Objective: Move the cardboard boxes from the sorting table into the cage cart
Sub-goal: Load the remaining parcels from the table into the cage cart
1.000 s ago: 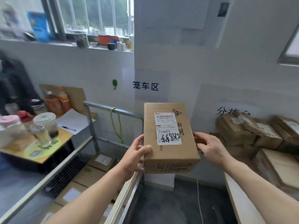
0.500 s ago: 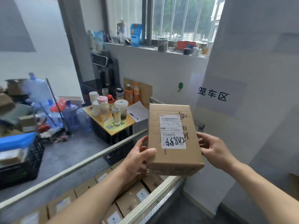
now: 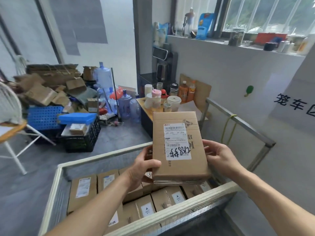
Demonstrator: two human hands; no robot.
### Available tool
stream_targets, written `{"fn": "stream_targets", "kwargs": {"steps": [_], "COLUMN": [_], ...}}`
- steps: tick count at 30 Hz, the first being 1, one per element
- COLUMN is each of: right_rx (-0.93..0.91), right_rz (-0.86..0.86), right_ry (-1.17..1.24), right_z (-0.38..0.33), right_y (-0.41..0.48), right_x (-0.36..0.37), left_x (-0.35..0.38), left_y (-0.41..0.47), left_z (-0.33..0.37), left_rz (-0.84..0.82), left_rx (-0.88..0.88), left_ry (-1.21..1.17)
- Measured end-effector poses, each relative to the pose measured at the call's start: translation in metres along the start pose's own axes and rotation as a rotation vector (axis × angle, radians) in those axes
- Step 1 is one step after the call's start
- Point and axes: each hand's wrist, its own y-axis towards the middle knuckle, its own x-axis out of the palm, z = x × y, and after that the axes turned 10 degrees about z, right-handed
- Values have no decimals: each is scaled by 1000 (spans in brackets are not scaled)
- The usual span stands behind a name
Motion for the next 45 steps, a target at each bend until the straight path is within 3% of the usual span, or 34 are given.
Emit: {"fn": "stream_targets", "kwargs": {"steps": [14,24,35,45], "right_rx": [113,207,337,349], "right_rz": [-108,-123,-282,-437], "right_ry": [-131,-29,-4,-143], "right_z": [-19,-14,78,175], "right_y": [64,86,98,92], "right_x": [143,234,294,338], "left_x": [-122,-196,-196,-178], "left_y": [50,84,104,123], "left_z": [-29,-65,-153,-246], "left_rz": [112,191,299,367], "left_rx": [-91,-190,-391,-514], "left_ry": [28,72,62,106]}}
